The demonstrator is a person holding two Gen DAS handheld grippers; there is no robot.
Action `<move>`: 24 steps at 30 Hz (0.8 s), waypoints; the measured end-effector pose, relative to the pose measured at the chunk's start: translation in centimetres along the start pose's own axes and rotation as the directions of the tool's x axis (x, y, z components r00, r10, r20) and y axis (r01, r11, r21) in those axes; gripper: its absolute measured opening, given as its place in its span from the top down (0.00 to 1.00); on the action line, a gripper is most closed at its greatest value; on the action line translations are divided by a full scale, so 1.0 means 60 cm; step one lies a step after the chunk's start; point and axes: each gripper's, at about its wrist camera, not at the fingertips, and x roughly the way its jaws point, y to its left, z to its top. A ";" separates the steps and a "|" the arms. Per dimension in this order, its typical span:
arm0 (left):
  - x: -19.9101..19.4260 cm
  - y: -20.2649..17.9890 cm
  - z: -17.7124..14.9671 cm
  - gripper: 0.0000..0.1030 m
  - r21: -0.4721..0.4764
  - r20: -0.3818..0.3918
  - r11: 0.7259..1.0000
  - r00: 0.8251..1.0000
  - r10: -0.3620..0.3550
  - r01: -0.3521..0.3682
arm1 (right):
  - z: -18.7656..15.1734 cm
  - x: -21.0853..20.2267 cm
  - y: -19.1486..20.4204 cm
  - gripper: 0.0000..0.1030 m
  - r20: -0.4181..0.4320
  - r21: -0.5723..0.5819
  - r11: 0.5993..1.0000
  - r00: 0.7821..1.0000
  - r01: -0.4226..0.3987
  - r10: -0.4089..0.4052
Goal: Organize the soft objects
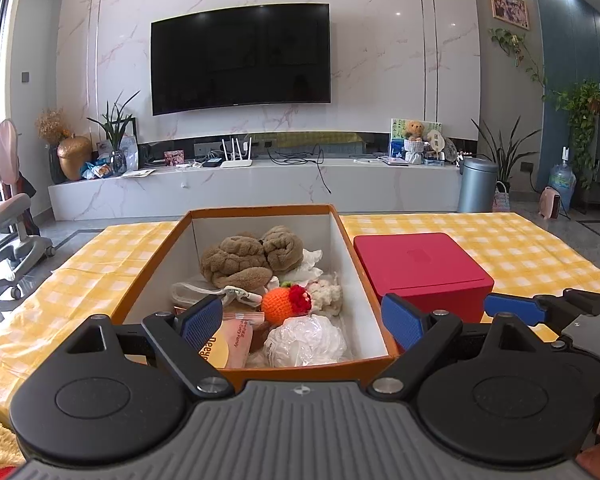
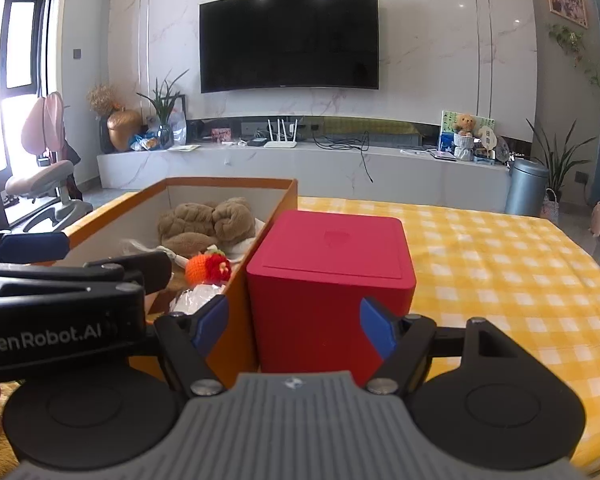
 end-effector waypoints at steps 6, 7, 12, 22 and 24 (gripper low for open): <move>0.002 0.001 0.000 0.00 -0.008 -0.014 1.000 1.000 0.004 -0.004 | -0.001 0.003 0.002 0.30 -0.007 0.001 1.000 1.000 -0.001 0.001; 0.003 0.001 0.001 0.00 -0.009 -0.015 1.000 1.000 0.003 -0.004 | -0.001 0.003 0.003 0.30 -0.007 0.000 1.000 1.000 -0.001 0.001; 0.005 0.002 0.001 0.00 -0.007 -0.018 1.000 1.000 0.006 -0.006 | -0.001 0.006 0.003 0.30 -0.013 0.001 1.000 1.000 -0.001 0.001; 0.009 0.001 -0.004 0.00 -0.010 -0.024 1.000 1.000 0.006 -0.006 | -0.001 0.008 0.002 0.30 -0.020 0.000 1.000 1.000 -0.003 0.003; 0.010 0.000 -0.005 0.00 -0.012 -0.027 1.000 1.000 0.006 -0.006 | -0.001 0.009 0.002 0.30 -0.023 -0.001 1.000 1.000 -0.002 0.002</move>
